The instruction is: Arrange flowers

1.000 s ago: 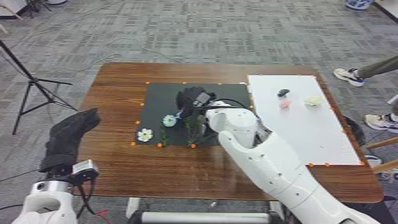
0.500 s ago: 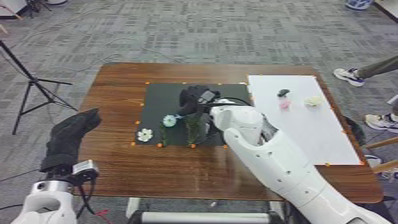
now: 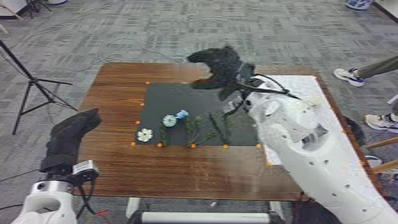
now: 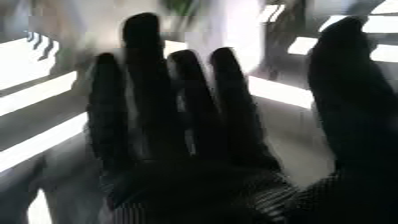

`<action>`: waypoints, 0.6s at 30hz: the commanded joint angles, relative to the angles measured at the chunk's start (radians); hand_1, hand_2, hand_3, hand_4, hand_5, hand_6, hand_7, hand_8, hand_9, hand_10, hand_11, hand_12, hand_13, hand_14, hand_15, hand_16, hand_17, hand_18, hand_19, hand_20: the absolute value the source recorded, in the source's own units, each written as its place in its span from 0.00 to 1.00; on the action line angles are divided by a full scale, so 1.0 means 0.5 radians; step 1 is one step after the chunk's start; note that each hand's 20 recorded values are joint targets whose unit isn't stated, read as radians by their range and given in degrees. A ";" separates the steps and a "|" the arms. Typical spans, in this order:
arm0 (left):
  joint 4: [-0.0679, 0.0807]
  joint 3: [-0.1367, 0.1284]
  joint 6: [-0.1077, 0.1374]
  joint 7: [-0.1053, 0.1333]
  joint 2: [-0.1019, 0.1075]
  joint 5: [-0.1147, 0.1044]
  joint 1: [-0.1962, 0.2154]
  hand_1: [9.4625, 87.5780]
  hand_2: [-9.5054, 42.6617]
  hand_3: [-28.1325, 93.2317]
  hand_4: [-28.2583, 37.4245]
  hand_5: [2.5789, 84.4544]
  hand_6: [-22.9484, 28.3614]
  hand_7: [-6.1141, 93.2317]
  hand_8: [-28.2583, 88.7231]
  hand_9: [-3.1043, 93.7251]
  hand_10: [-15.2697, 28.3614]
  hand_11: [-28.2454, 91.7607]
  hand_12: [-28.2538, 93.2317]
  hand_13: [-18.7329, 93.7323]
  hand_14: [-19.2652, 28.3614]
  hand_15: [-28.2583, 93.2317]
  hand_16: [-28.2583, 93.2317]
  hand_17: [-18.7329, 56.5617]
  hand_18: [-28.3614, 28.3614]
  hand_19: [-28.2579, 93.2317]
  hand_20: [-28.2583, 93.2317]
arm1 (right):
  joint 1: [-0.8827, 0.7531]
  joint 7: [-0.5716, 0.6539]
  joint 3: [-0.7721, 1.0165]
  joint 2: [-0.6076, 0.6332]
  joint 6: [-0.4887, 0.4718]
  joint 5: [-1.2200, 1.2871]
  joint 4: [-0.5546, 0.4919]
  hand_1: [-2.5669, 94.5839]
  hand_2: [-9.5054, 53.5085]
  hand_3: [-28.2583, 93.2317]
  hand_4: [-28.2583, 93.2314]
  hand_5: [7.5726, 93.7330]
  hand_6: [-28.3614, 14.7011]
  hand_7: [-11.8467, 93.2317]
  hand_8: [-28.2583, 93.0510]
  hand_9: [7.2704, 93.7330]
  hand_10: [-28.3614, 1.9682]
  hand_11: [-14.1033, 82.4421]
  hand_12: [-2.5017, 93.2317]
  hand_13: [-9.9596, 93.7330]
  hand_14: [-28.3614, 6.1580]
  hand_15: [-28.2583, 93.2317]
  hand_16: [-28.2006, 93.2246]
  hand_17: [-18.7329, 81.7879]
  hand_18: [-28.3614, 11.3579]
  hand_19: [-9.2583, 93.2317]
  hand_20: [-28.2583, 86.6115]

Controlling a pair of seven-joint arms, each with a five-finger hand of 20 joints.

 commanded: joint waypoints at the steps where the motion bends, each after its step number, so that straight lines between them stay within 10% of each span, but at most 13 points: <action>1: -0.028 -0.009 -0.010 0.014 -0.017 0.012 0.042 0.22 0.22 0.82 0.10 0.57 0.44 0.26 0.17 0.51 0.63 0.40 0.34 0.49 0.76 0.39 0.24 0.26 0.71 0.28 0.36 | -0.279 0.005 0.390 0.395 0.322 -0.149 0.132 0.32 0.00 0.82 0.07 0.44 0.62 0.29 0.15 0.50 0.52 0.23 0.18 0.63 0.43 0.48 0.44 0.39 0.14 0.66 0.64; 18: -0.039 -0.012 -0.017 0.031 -0.034 0.010 0.068 0.22 0.21 0.82 0.10 0.57 0.44 0.26 0.17 0.51 0.64 0.40 0.34 0.49 0.76 0.39 0.24 0.26 0.71 0.28 0.36 | -0.271 -0.136 0.532 0.321 0.185 -0.485 0.745 0.39 0.00 0.83 0.04 0.52 0.72 0.37 0.13 0.60 0.52 0.32 0.22 0.75 0.55 0.54 0.48 0.45 0.14 0.74 0.69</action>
